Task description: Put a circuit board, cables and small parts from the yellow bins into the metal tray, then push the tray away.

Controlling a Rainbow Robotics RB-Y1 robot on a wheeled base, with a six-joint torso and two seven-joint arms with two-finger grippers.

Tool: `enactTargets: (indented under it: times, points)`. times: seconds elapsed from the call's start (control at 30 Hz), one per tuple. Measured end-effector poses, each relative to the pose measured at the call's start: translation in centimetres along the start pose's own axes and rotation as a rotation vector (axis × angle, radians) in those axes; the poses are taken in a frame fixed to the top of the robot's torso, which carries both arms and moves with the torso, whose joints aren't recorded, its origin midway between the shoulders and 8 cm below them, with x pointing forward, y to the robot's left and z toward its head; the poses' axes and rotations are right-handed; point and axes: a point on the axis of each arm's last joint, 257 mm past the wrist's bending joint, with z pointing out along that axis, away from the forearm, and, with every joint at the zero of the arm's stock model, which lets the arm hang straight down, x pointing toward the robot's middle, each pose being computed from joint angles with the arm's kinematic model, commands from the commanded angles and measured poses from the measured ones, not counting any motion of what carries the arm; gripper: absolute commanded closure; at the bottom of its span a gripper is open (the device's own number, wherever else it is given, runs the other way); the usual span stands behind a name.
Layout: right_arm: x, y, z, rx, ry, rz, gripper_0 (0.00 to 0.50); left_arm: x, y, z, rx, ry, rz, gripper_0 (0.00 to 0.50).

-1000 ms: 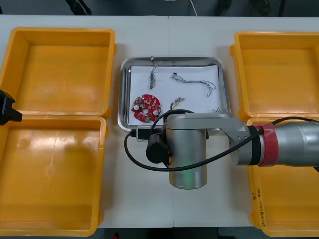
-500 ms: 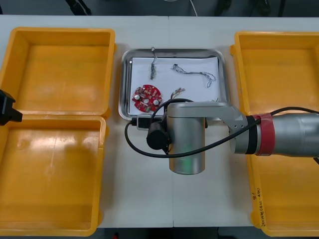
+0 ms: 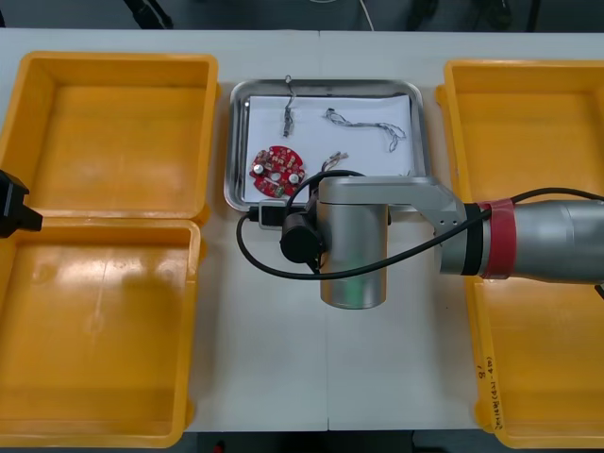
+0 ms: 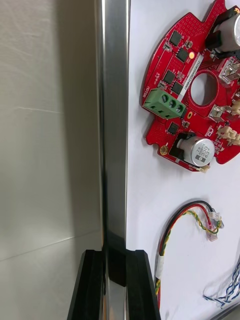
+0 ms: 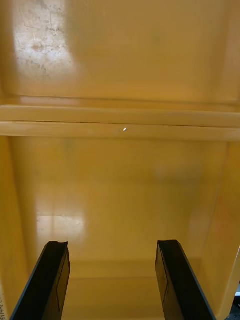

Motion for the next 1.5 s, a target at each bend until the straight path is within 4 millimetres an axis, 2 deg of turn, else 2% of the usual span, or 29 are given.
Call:
enactTargets:
  times: [1.5]
  points:
    - [-0.8, -6.2, 3.0, 0.086, -0.088, 0.037, 0.500, 0.0, 0.0, 0.0, 0.000, 0.000, 0.000, 0.000]
